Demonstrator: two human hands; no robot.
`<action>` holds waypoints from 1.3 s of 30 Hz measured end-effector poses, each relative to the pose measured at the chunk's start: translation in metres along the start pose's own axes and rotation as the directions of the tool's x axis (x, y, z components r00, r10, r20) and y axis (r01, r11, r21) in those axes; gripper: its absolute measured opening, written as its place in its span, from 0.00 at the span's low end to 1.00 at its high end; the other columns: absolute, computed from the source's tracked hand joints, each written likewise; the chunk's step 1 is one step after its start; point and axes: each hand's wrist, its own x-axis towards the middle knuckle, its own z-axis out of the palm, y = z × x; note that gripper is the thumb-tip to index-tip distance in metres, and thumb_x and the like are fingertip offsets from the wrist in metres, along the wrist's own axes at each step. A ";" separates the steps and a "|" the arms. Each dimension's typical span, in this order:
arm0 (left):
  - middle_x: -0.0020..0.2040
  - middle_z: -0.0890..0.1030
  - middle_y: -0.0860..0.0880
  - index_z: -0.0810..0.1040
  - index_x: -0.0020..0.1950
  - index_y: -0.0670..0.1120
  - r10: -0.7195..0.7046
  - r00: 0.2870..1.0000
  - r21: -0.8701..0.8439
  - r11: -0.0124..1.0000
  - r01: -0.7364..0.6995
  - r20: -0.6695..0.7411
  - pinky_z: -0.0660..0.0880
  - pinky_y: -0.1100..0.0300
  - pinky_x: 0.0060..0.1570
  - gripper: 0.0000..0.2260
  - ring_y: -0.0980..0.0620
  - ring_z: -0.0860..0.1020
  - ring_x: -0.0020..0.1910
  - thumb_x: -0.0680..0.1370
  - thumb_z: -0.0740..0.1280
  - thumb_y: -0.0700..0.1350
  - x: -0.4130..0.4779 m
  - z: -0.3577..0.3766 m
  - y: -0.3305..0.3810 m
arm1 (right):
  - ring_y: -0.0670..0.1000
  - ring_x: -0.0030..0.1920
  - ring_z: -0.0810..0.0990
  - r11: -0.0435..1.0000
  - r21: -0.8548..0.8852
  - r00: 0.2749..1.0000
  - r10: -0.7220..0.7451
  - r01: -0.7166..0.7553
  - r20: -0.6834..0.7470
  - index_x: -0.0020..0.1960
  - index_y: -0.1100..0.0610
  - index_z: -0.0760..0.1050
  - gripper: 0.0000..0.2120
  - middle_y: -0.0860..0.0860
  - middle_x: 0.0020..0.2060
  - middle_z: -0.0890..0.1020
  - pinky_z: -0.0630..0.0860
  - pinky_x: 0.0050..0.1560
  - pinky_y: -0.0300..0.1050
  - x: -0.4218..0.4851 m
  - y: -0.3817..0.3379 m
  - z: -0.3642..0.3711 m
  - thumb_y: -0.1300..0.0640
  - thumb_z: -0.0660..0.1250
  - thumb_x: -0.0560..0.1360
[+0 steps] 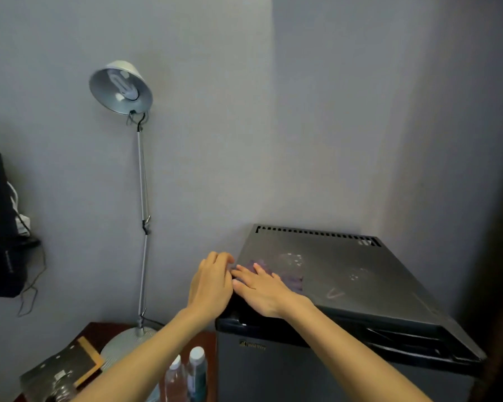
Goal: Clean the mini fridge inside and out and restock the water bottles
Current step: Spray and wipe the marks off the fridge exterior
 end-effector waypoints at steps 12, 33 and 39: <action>0.51 0.75 0.47 0.77 0.52 0.47 0.046 0.990 -0.056 0.998 -0.039 0.130 0.73 0.49 0.53 0.08 0.45 0.74 0.54 0.78 0.59 0.42 0.092 0.035 -0.047 | 0.55 0.77 0.43 0.980 -0.004 0.980 0.197 -0.197 -0.018 0.77 0.45 0.52 0.23 0.46 0.78 0.49 0.44 0.73 0.63 0.126 0.074 -0.032 0.46 0.43 0.82; 0.50 0.77 0.44 0.79 0.51 0.44 -0.035 0.997 -0.080 0.996 0.041 0.074 0.73 0.52 0.52 0.08 0.45 0.76 0.50 0.76 0.62 0.36 0.073 0.032 -0.025 | 0.56 0.77 0.46 0.998 -0.040 0.997 0.054 -0.052 0.052 0.77 0.45 0.53 0.22 0.46 0.78 0.49 0.46 0.73 0.60 0.117 0.070 -0.032 0.46 0.44 0.83; 0.48 0.79 0.47 0.78 0.46 0.50 -0.062 0.998 -0.010 0.998 0.063 0.017 0.74 0.48 0.50 0.08 0.44 0.76 0.50 0.75 0.63 0.38 0.011 0.023 0.027 | 0.55 0.77 0.46 0.998 -0.025 0.996 -0.056 0.058 0.071 0.77 0.45 0.53 0.23 0.46 0.77 0.51 0.46 0.73 0.59 0.023 0.053 -0.027 0.47 0.45 0.83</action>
